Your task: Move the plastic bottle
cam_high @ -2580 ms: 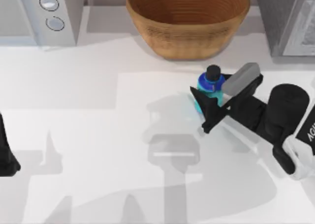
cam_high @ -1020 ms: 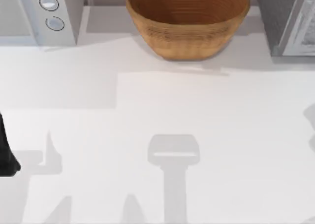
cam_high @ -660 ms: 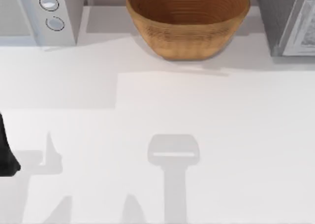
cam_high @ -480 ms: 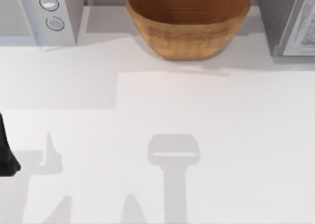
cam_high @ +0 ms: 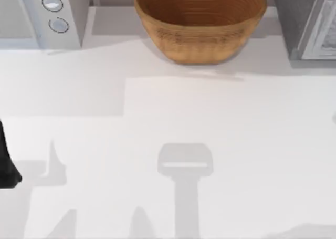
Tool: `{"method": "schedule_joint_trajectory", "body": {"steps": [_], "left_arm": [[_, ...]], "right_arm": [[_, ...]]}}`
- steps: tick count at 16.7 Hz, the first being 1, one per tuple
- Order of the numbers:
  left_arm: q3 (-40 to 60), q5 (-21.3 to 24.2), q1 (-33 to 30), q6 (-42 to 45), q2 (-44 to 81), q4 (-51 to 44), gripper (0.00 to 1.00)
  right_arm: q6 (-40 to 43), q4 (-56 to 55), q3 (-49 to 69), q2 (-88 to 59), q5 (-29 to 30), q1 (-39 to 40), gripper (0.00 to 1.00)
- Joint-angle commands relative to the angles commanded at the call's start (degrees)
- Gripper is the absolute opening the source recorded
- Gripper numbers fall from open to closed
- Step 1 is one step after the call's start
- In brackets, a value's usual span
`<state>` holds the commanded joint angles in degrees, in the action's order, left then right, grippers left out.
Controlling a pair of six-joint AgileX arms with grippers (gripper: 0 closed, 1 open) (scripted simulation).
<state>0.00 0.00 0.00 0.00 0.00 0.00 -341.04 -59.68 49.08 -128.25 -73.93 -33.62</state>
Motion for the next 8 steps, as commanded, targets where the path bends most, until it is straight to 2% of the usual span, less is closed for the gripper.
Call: {"method": "schedule_joint_trajectory", "body": {"steps": [3,8], "left_arm": [[0.0,0.0,0.0,0.0,0.0,0.0,1.00],[0.0,0.0,0.0,0.0,0.0,0.0,1.00]], "right_arm": [[-3.6,-5.6,0.2,-2.9,2.1,2.0,0.00],[-4.2,-6.3,0.2,-3.3,2.4,2.3,0.00]]}}
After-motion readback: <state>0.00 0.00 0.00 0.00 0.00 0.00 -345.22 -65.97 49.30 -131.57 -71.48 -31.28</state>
